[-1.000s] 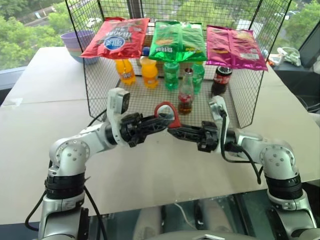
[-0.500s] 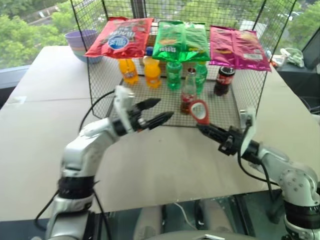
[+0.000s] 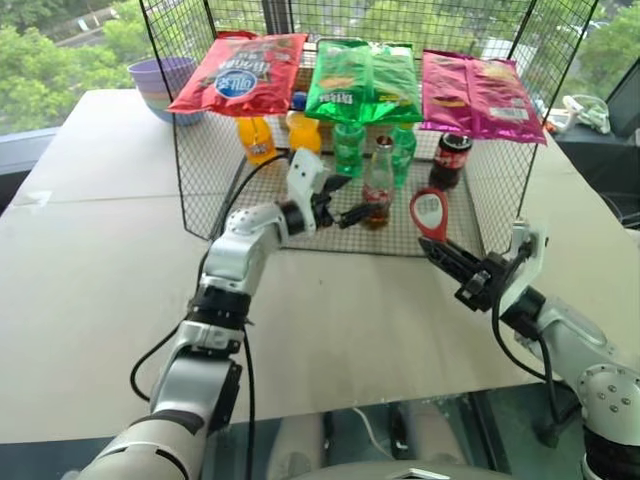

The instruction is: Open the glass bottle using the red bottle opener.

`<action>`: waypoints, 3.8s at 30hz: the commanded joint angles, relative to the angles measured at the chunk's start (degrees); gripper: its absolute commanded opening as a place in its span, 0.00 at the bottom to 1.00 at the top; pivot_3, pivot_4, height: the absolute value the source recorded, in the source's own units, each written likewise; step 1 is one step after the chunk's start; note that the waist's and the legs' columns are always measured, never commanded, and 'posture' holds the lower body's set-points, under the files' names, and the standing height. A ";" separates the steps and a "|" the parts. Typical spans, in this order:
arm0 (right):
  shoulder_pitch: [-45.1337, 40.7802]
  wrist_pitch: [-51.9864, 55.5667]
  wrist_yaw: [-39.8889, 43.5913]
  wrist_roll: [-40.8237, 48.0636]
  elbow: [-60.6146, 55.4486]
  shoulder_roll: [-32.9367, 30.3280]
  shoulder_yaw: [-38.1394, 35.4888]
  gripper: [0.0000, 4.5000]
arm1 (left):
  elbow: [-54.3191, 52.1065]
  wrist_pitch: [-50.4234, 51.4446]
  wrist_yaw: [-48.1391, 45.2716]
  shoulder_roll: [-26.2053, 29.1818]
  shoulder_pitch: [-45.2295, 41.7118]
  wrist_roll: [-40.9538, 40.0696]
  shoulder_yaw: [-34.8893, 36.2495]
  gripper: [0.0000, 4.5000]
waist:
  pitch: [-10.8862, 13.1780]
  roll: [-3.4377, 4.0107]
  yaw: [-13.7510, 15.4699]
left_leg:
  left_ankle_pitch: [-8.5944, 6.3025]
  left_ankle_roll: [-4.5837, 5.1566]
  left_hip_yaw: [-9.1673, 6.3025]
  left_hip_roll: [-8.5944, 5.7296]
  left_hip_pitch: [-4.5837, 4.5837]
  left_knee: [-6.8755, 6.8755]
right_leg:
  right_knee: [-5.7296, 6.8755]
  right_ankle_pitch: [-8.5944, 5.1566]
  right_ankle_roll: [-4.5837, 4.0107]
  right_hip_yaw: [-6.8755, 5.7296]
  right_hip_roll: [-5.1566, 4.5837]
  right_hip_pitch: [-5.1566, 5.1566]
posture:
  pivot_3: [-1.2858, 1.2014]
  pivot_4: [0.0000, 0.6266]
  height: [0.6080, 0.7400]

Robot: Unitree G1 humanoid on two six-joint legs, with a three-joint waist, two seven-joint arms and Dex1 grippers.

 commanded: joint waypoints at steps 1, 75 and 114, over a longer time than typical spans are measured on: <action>0.56 -1.89 -0.80 1.09 -3.25 0.08 -0.55 0.00 | 3.81 -3.59 -0.99 -1.60 -3.26 1.00 0.58 0.99 | 0.00 0.00 -0.01 | 0.00 0.00 0.00 0.00 0.00 0.00 | 0.00 0.00 0.01 0.00 0.01 0.00 | 0.52 0.24 1.00; -8.47 -24.92 0.70 -52.48 1.81 -8.84 20.44 0.00 | -24.58 3.08 -17.87 6.99 16.01 -7.75 -0.66 0.51 | -0.01 0.07 -0.76 | 0.03 0.00 -0.34 -0.01 -0.42 0.45 | 0.29 0.08 0.10 -0.16 0.06 -0.31 | 0.52 0.24 1.00; -8.33 -65.44 -12.74 -105.96 31.38 -0.34 35.91 0.00 | -21.68 5.79 -19.92 7.34 10.60 -7.28 -1.06 0.51 | -0.09 0.05 -0.86 | 0.04 -0.02 0.08 0.00 0.33 0.47 | 0.34 -0.06 -0.13 0.01 0.05 0.33 | 0.52 0.24 1.00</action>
